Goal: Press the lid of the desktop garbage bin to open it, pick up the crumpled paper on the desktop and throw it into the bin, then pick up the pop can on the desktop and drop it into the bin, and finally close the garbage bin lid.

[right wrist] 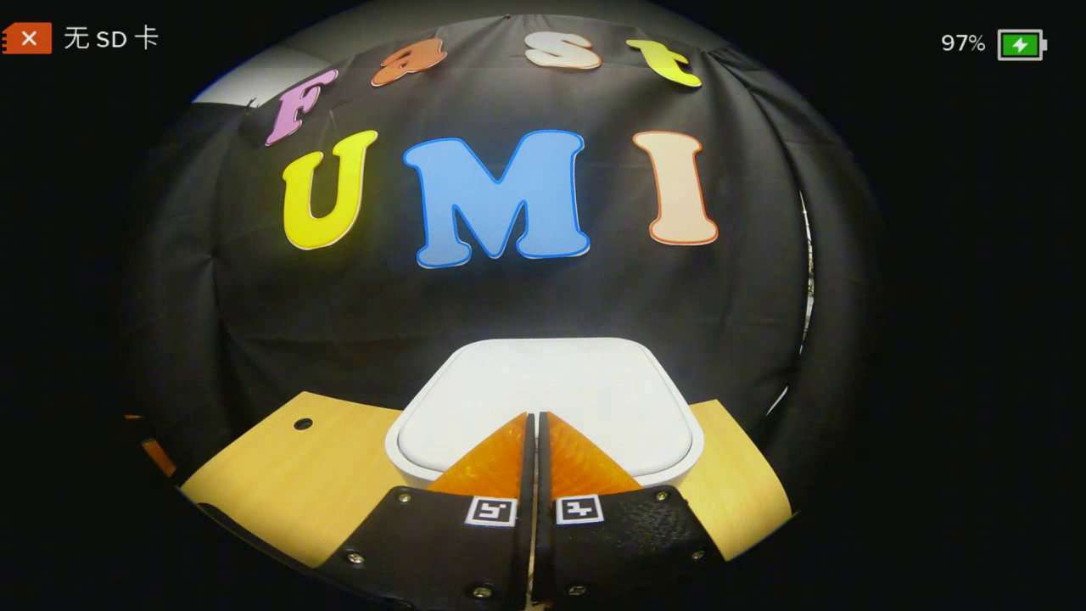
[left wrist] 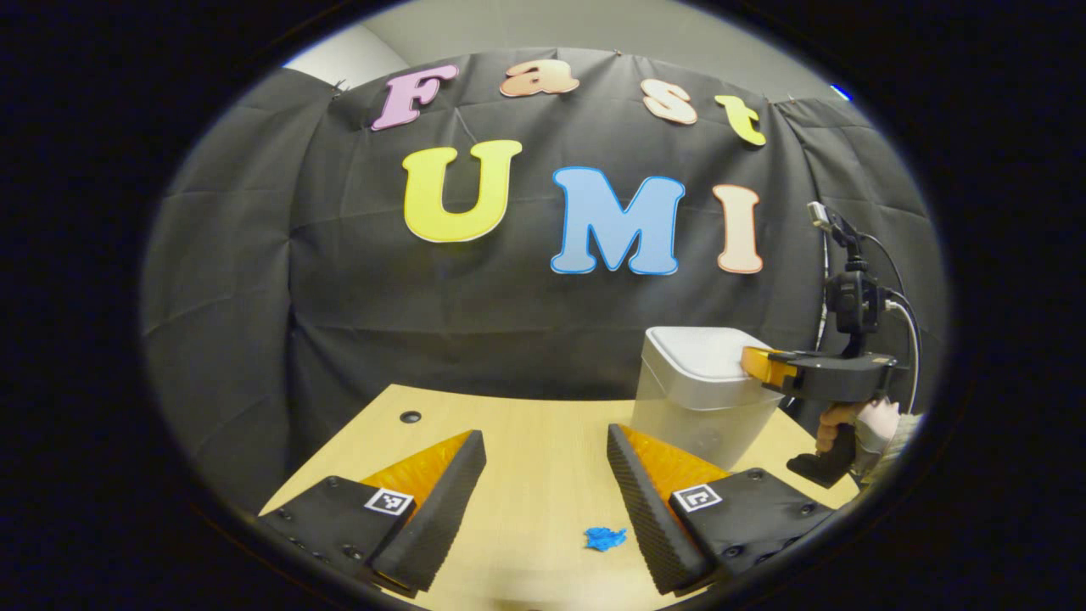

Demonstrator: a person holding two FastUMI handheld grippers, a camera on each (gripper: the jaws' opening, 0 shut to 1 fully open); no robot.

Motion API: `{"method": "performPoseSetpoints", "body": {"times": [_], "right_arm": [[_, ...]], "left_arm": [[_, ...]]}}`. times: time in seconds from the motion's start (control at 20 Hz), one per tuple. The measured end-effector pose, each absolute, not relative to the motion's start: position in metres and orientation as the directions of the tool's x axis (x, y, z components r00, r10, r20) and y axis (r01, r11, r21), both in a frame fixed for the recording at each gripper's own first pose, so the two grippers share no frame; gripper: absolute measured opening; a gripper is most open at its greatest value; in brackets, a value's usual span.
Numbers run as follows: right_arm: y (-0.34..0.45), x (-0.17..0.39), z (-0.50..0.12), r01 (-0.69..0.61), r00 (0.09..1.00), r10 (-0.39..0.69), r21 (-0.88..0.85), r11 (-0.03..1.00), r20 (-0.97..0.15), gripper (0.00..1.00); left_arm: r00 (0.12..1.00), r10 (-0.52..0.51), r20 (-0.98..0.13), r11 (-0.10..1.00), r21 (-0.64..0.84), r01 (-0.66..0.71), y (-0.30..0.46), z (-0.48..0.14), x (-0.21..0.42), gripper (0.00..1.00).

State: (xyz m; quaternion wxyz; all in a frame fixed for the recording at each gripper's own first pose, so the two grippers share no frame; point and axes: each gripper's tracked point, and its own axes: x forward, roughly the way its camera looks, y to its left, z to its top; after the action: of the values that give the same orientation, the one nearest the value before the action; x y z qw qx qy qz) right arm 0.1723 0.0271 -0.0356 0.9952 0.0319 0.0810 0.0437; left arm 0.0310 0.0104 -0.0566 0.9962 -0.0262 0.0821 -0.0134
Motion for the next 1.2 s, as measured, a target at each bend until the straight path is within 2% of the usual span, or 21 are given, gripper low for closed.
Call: {"method": "performPoseSetpoints", "body": {"times": [0.15, 0.3, 0.9, 1.2], "right_arm": [[0.026, 0.172, -0.028, -0.094, 0.985, 0.11, 0.122, 0.988, -0.136, 0.02], [0.021, 0.173, -0.025, -0.065, 0.987, 0.084, 0.141, 0.988, -0.134, 0.02], [-0.004, 0.153, 0.05, -0.036, 0.997, 0.024, 0.147, 0.988, 0.079, 0.02], [-0.013, 0.139, 0.06, -0.031, 0.994, 0.016, 0.144, 0.989, 0.105, 0.02]], "left_arm": [[0.987, -0.038, -0.153, 0.998, -0.049, 0.03, 0.009, -0.053, 0.029, 0.95], [0.989, -0.041, -0.141, 0.999, -0.039, 0.036, 0.008, -0.049, 0.029, 0.95], [0.991, -0.053, -0.125, 0.998, -0.04, 0.049, 0.002, -0.045, 0.035, 0.95], [0.988, -0.074, -0.138, 0.997, -0.048, 0.068, -0.006, -0.049, 0.032, 0.95]]}}
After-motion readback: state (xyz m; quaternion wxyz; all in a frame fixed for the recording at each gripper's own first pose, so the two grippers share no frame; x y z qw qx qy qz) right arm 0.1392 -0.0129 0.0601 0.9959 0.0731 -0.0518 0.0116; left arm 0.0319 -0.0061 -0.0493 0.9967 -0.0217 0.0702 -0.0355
